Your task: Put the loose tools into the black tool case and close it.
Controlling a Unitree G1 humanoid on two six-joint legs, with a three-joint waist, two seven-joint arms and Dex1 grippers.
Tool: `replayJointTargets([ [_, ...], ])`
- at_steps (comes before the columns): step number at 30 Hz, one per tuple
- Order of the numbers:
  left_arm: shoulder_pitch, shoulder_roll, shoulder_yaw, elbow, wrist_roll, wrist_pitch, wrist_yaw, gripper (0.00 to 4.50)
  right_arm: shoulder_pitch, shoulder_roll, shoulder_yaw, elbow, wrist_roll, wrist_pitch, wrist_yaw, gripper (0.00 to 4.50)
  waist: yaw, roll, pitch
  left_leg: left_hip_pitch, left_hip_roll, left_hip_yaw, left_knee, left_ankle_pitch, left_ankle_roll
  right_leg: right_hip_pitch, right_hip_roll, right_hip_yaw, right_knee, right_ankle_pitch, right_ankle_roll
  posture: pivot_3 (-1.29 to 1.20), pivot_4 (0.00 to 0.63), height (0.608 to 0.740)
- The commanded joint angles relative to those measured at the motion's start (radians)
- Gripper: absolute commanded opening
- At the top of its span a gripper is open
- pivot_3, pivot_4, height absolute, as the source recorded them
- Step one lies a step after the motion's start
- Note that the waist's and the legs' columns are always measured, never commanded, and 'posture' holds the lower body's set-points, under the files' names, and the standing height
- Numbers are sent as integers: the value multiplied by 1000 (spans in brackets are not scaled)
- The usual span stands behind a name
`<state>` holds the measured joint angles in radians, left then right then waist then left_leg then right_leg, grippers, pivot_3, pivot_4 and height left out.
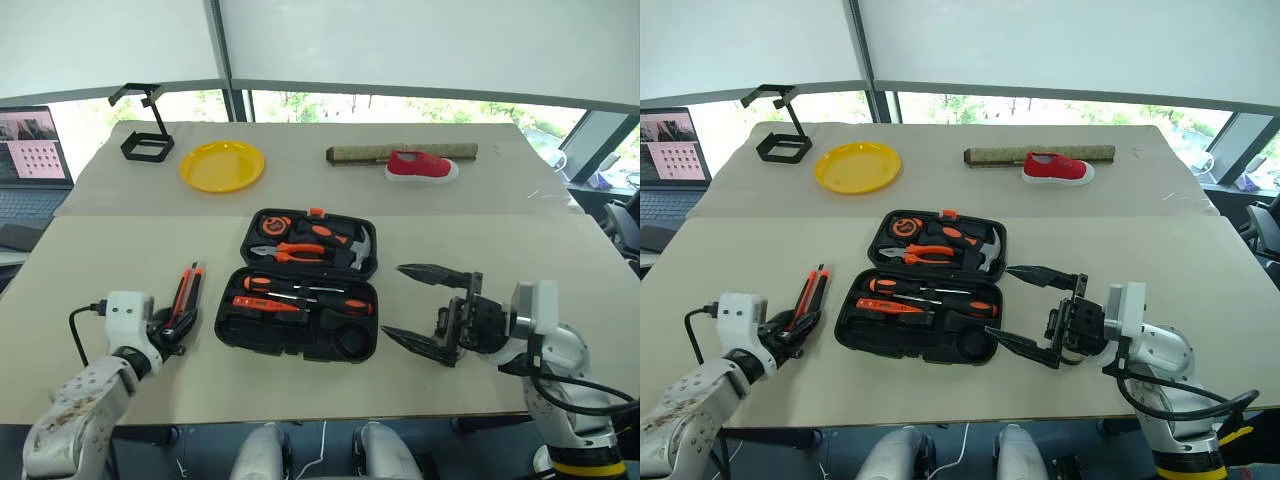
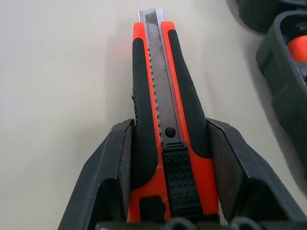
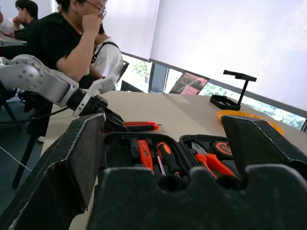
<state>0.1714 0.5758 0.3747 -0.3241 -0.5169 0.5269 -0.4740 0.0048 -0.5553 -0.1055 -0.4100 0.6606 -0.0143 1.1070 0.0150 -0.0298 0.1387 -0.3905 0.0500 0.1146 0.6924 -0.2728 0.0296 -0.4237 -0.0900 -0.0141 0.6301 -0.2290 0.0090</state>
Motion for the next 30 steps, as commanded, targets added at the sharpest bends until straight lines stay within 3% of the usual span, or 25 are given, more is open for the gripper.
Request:
replayJointTargets([
  [1, -81, 121, 41, 32, -78, -230, -392, 1804, 38, -78, -83, -79, 56, 56, -3, 4500, 5, -1, 0, -1, 0, 0, 0, 0, 0, -1, -1, -1, -1, 0, 0, 0, 150, 740],
  [5, -137, 289, -76, 80, -51, -321, -725, 1804, 148, -166, -180, -130, 88, 109, 12, 4500, 8, 0, 0, -4, -1, 1, 0, -2, 3, -1, -3, -1, -5, 0, 1, 0, 150, 740],
  [10, -226, 384, -259, 97, 13, -393, -959, 1804, 354, -174, -324, -185, 69, 79, 25, 4500, 7, 1, 1, -4, -1, 2, 0, -5, 4, 0, -1, 0, -5, 0, 8, 0, 150, 740],
  [15, -343, 375, -382, 231, 165, -490, -974, 1804, 507, -115, -401, -220, 34, 23, 27, 4500, 4, 1, 1, -4, -1, 1, 0, -5, 3, 0, 2, 0, -4, 0, 11, 0, 150, 740],
  [18, -467, 314, -490, 280, 235, -506, -982, 1804, 573, -75, -410, -226, 5, -14, 28, 4500, 6, 1, 1, -3, -1, 1, 1, -5, 3, 1, 2, 1, -4, 0, 12, 0, 150, 740],
  [24, -579, 269, -586, 327, 295, -540, -1023, 1804, 572, -65, -373, -265, 6, 5, -1, 4500, 0, 1, 1, -4, -2, 1, 3, -5, 4, 1, 1, 3, -4, 1, 13, 0, 150, 740],
  [30, -609, 282, -650, 346, 389, -556, -1028, 1804, 528, -85, -326, -311, 29, 67, -52, 4500, -2, 1, 1, -4, -2, 0, 3, -5, 4, 1, 3, 2, -3, 0, 13, 0, 150, 740],
])
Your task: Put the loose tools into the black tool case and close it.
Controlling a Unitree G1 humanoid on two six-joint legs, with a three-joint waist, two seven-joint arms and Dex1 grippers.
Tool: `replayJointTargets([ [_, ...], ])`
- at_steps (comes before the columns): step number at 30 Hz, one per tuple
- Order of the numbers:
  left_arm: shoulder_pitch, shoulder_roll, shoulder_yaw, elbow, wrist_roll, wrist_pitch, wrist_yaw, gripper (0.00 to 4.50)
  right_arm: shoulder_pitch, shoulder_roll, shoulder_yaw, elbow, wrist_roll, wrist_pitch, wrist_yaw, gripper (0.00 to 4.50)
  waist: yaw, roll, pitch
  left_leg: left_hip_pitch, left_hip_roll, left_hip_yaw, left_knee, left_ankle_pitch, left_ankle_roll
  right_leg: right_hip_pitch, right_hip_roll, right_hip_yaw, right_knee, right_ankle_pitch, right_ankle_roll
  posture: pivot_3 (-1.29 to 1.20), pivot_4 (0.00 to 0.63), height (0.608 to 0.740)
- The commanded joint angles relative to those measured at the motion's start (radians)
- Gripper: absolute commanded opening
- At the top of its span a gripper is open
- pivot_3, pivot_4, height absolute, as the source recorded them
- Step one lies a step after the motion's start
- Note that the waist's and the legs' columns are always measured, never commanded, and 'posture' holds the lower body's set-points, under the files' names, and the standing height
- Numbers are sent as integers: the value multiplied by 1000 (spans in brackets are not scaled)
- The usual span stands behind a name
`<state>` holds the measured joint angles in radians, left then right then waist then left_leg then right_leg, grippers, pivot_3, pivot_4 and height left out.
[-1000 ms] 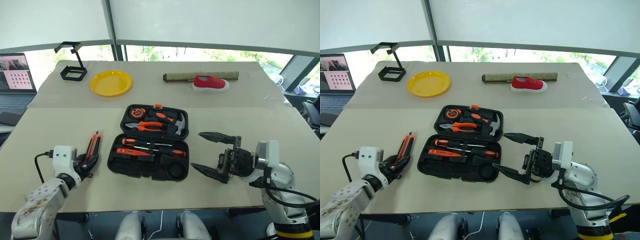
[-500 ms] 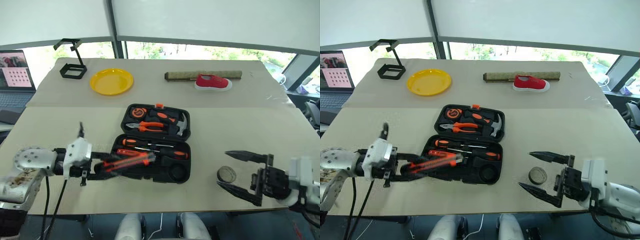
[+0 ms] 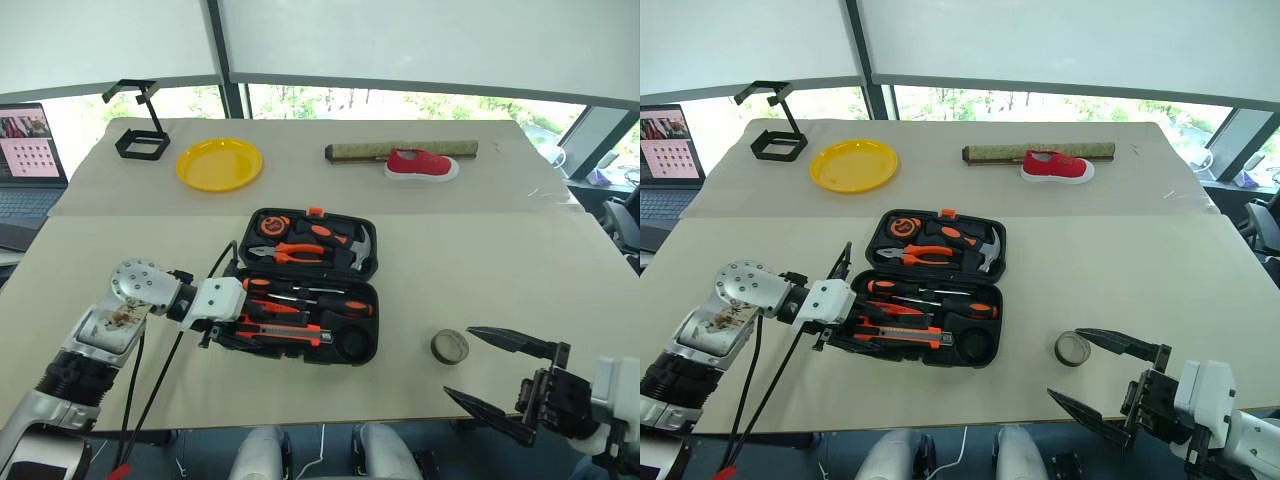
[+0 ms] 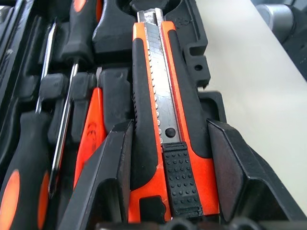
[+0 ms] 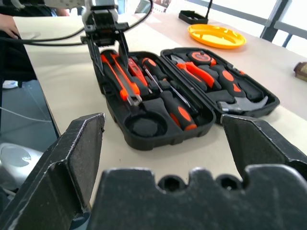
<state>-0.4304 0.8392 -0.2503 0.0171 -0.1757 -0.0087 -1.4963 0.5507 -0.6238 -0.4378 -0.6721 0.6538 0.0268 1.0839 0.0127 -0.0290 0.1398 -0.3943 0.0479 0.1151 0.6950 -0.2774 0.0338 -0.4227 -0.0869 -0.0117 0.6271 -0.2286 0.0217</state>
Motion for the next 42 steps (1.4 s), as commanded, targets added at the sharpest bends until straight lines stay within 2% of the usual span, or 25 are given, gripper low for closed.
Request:
replayJointTargets([
  [1, -6, 20, -27, 0, 50, -11, -6, 1804, -25, -20, 11, -55, 38, 35, -36, 4500, 0, 0, 0, 0, 0, 0, 0, 0, 0, 0, 0, 0, 0, 0, 0, 0, 150, 740],
  [12, 4, 55, -54, -31, 98, 69, -6, 1804, -63, -70, 25, -98, 81, 122, -78, 4500, -1, 0, 0, 3, 0, 0, 0, 0, 0, 2, -1, 1, 1, -1, 0, 0, 150, 740],
  [18, -6, 17, -63, -18, 86, 64, 6, 1804, -130, -100, 54, -105, 102, 174, -111, 4500, 0, 0, -1, 3, 0, 0, 0, 0, 0, 2, 0, 1, 1, -1, 0, 0, 150, 740],
  [23, 2, 23, -80, -11, 87, 78, -14, 1804, -169, -110, 87, -108, 104, 204, -122, 4500, 1, 0, -1, 3, 0, 0, 0, 0, 0, 2, -1, 1, 1, -1, 1, 0, 150, 740],
  [24, 4, 20, -76, -11, 84, 81, -5, 2809, -172, -110, 88, -107, 104, 207, -121, 4500, 1, 0, -1, 3, 0, 0, 0, 0, 0, 2, -1, 1, 1, -1, 1, 0, 150, 740],
  [25, 2, 14, -71, -8, 80, 75, 2, 3033, -173, -110, 87, -106, 105, 208, -120, 4500, 0, 0, -1, 3, -1, 0, 0, 0, 1, 2, -1, 1, 1, -1, 1, 0, 150, 740],
  [29, -16, -20, -32, 36, 50, 5, 23, 4464, -175, -108, 91, -100, 106, 209, -116, 4500, -2, 1, -1, 3, -1, 0, 0, -1, 1, 2, -1, 1, 1, -1, 1, 0, 150, 740],
  [35, -33, -52, 81, 66, -157, 45, -82, 4464, -176, -98, 106, -84, 97, 199, -110, 4500, -1, 0, -1, 2, -1, 0, 1, -1, 1, 2, -2, 1, 1, -1, 2, 0, 150, 740],
  [38, -58, -81, 124, 104, -196, 49, -57, 4464, -176, -88, 106, -73, 93, 191, -109, 4500, 1, 0, 0, 1, 0, 0, 1, -1, 1, 1, -2, 0, 1, -1, 2, 0, 150, 740],
  [39, -63, -87, 130, 121, -193, 35, -55, 3933, -176, -83, 107, -69, 91, 189, -109, 4500, 1, 0, 0, 1, -1, 0, 2, -1, 1, 1, -2, 0, 2, -1, 2, 0, 150, 740],
  [40, -65, -89, 131, 130, -194, 32, -60, 3745, -176, -80, 108, -65, 88, 187, -106, 4500, 1, 0, 0, 1, -1, -1, 2, -1, 1, 2, -2, 0, 2, -1, 2, 0, 150, 740],
  [42, -57, -98, 133, 133, -205, 29, -74, 2951, -174, -72, 108, -54, 83, 182, -101, 4500, 0, 0, 0, 1, -2, -1, 2, -1, 1, 2, -2, 0, 2, -1, 2, 0, 150, 740],
])
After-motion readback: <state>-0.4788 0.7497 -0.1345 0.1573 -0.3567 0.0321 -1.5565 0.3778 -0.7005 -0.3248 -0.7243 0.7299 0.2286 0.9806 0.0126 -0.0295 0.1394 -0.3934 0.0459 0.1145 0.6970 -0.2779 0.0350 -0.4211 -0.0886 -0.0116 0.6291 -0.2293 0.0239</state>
